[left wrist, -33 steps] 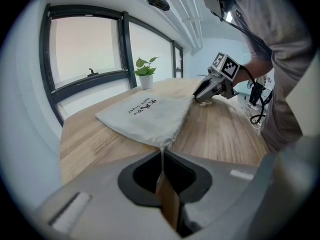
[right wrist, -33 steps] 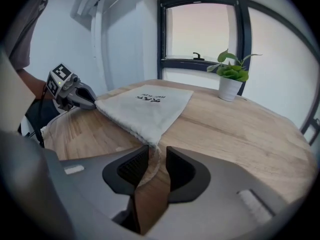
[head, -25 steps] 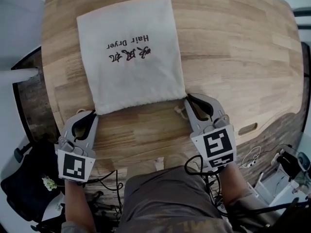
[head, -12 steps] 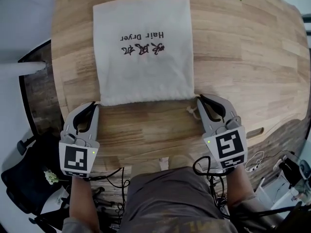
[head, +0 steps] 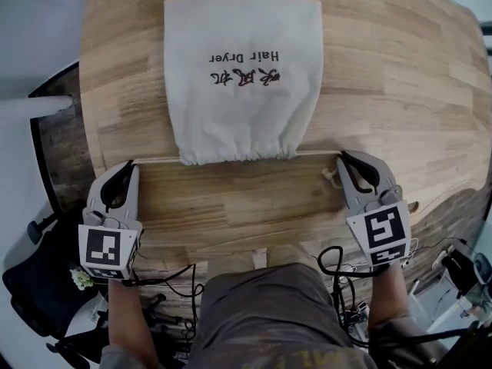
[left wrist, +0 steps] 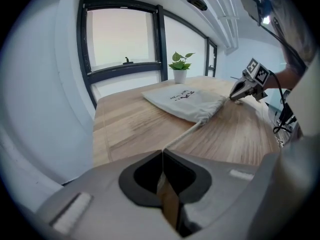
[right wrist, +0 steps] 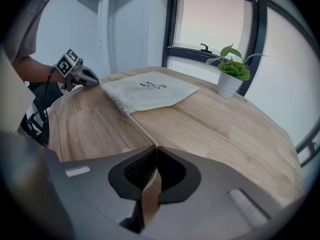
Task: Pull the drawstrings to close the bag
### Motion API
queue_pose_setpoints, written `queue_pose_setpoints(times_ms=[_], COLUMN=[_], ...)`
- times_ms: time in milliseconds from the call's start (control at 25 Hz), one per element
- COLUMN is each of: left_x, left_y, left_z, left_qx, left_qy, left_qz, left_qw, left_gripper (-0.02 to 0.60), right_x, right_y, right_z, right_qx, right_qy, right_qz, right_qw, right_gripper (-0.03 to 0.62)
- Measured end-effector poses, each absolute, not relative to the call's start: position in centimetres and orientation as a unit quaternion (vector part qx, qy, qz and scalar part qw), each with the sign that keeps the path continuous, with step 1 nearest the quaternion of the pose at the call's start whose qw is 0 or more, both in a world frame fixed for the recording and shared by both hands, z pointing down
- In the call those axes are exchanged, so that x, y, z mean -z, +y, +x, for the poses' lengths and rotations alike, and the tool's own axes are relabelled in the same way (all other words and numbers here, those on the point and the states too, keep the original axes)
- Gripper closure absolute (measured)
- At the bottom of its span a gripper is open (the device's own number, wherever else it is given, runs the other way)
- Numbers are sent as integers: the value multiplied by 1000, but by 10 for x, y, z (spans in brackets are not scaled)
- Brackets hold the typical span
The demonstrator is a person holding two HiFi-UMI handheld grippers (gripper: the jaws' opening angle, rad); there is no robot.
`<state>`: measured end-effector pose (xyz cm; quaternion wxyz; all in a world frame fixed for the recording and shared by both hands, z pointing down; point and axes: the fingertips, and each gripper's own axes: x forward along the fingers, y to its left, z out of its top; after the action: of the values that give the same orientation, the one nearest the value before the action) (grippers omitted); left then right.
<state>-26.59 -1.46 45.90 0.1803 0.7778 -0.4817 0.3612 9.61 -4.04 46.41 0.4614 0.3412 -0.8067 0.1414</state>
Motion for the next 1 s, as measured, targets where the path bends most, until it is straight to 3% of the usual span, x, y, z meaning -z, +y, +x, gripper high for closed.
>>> queue_pose_setpoints(times_ms=[200, 600, 640, 680, 720, 760, 1000], left_x=[-465, -466, -466, -465, -464, -462, -434], left_y=[-19, -20, -20, -19, -17, -14, -1], left_z=[-244, -237, -236, -234, -231, -228, -203], left_qx=[-363, -355, -354, -354, -356, -359, -364], left_qy=[-487, -491, -486, -479, -470, -461, -440], left_qz=[773, 780, 783, 786, 790, 793, 810], left_qw=[185, 156, 160, 167, 171, 170, 133], left_gripper=[575, 560, 528, 448, 346, 290, 287], right_x=[-472, -474, -474, -473, -471, -467, -426], right_y=[-40, -41, -42, -41, -40, -38, -38], right_z=[133, 130, 129, 129, 128, 126, 110], right_qx=[-152, -145, -145, -148, -155, -161, -125], right_qy=[-807, -802, -802, -804, -808, -813, -848], right_qz=[340, 383, 385, 382, 374, 365, 339], right_qw=[457, 435, 432, 430, 428, 423, 388], right_gripper=[559, 556, 553, 542, 509, 446, 421])
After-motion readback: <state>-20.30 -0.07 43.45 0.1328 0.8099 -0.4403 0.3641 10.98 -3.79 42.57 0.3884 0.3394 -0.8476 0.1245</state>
